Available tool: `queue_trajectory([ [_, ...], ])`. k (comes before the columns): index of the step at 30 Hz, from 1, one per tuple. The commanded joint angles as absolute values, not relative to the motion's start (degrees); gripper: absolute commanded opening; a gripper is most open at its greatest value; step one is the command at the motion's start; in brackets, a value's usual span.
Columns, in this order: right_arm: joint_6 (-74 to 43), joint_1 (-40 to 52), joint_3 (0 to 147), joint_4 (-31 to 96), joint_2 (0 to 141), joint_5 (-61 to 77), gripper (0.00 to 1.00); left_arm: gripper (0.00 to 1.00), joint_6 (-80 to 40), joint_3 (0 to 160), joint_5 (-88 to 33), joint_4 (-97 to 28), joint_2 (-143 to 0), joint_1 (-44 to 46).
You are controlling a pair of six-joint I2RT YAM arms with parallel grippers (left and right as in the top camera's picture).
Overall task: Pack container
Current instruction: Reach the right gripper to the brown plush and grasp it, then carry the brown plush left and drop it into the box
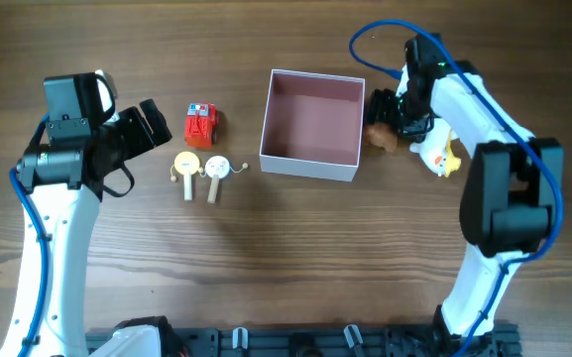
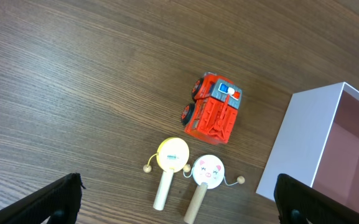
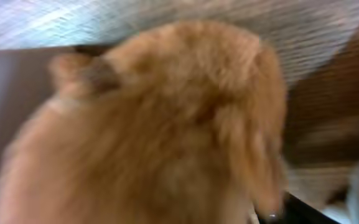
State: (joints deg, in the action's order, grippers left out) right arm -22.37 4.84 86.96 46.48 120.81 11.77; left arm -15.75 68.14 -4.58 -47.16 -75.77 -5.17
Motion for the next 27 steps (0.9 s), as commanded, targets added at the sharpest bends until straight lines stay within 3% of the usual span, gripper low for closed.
queue_trajectory([
  [1,-24.12,4.71,87.64,46.28,123.39,10.13,0.71,1.0,-15.27,69.43,-4.43,-47.24,-75.85,-5.43],
  [4,-23.9,4.71,87.66,46.22,122.8,8.62,0.51,1.0,-15.27,69.43,-4.43,-47.24,-75.85,-5.43],
  [9,-20.97,4.71,87.81,45.84,117.82,6.68,0.47,1.0,-15.27,69.43,-4.43,-47.24,-75.85,-5.43],
  [12,-20.82,4.71,87.81,45.98,112.36,5.37,0.18,1.0,-15.27,69.43,-4.43,-47.24,-75.85,-5.43],
  [14,-20.82,4.73,87.83,46.46,107.48,5.41,0.06,1.0,-15.27,69.43,-4.43,-47.24,-75.85,-5.43],
  [20,-20.86,7.27,87.81,50.13,94.11,7.75,0.04,1.0,-15.27,69.43,-4.43,-47.24,-75.85,-5.43],
  [23,-21.47,12.21,87.81,51.03,89.65,10.46,0.14,1.0,-15.27,69.43,-4.43,-47.24,-75.85,-5.43],
  [27,-26.22,19.29,87.29,48.97,90.41,10.04,0.14,1.0,-15.27,69.43,-4.43,-47.24,-75.85,-5.43],
])
